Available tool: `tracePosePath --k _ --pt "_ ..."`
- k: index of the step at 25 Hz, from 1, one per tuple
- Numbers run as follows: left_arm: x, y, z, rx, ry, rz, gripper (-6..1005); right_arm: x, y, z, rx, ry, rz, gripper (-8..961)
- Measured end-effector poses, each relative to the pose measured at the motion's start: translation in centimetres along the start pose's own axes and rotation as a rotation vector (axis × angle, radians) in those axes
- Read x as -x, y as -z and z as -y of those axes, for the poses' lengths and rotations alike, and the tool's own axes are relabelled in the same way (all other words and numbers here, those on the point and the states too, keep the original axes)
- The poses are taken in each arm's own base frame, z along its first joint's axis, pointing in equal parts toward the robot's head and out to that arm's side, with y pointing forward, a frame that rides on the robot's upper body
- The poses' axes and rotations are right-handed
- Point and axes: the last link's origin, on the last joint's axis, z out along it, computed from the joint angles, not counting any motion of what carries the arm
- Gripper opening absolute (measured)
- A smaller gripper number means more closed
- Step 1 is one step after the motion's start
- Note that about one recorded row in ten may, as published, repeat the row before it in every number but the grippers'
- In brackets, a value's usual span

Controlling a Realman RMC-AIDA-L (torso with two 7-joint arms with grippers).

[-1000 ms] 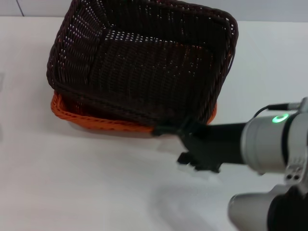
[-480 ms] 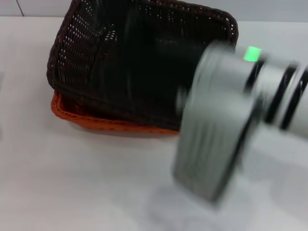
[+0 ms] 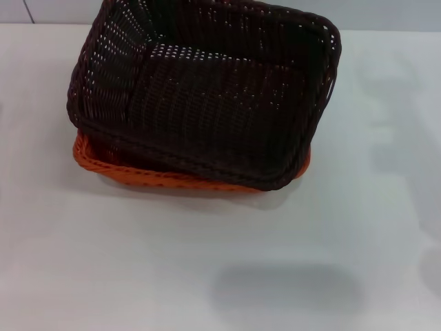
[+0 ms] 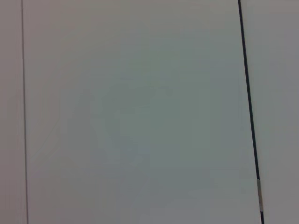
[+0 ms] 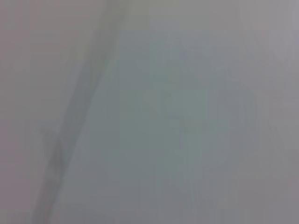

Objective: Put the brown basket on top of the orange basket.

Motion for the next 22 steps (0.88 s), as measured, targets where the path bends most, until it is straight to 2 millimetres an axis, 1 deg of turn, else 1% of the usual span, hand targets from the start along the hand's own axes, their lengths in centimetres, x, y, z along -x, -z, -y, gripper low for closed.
tracePosePath --k 3,5,8,10,13,16,22 --pt "0.0 0.0 0.0 -0.002 0.002 -0.002 846 -3.7 1.6 3.8 -0.167 -0.150 -0.056 788" --pt "0.0 0.0 0.1 -0.007 0.006 -0.003 846 -6.4 3.0 5.8 -0.264 -0.227 -0.072 789" --pt "0.0 0.1 0.1 -0.009 0.007 -0.002 846 -9.8 5.0 7.7 -0.366 -0.290 -0.082 789" --pt "0.1 0.2 0.3 -0.017 0.010 0.000 846 -11.0 6.1 8.4 -0.404 -0.302 -0.065 789" --pt "0.1 0.2 0.4 -0.022 0.012 0.001 846 -12.1 7.3 8.7 -0.431 -0.304 -0.037 789" --pt "0.2 0.4 0.6 -0.027 0.017 0.004 846 -12.4 8.0 8.5 -0.434 -0.280 -0.008 788" --pt "0.4 0.7 0.9 -0.034 0.037 0.011 846 -12.9 8.8 8.3 -0.432 -0.261 -0.013 788"
